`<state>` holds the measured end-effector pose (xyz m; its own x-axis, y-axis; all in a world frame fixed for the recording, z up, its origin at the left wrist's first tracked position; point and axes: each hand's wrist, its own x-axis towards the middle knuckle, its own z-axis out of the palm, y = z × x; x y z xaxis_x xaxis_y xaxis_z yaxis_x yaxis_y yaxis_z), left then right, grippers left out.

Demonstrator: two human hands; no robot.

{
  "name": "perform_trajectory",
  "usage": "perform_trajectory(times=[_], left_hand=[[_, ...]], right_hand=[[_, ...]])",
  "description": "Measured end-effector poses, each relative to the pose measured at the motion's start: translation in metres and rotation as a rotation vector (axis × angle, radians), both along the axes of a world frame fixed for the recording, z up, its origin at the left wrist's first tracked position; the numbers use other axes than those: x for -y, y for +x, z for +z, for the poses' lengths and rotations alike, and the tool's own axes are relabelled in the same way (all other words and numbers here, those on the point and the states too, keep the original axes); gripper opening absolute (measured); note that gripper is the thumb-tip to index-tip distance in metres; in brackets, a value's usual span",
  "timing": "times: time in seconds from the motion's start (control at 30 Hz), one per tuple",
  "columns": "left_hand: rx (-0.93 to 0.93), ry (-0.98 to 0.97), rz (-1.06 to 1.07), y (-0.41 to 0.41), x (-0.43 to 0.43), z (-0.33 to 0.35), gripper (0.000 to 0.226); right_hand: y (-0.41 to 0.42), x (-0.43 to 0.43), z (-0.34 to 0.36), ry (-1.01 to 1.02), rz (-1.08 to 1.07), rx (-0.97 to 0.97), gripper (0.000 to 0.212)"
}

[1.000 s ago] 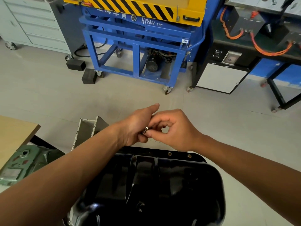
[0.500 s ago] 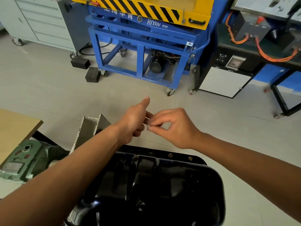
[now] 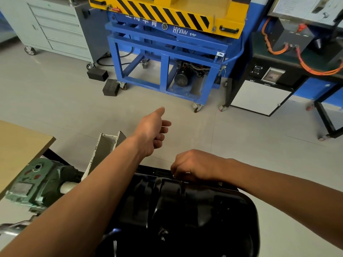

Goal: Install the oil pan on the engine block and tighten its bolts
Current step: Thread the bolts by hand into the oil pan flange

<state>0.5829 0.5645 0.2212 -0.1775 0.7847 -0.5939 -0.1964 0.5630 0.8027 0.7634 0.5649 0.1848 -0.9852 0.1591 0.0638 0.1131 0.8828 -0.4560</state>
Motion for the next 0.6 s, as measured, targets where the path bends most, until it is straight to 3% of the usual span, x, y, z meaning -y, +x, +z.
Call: perform_trajectory(times=[0.6], left_hand=[[-0.057, 0.008, 0.003, -0.0041, -0.0029, -0.006, 0.045]], right_hand=[[0.0004, 0.0009, 0.0021, 0.068, 0.008, 0.017, 0.008]])
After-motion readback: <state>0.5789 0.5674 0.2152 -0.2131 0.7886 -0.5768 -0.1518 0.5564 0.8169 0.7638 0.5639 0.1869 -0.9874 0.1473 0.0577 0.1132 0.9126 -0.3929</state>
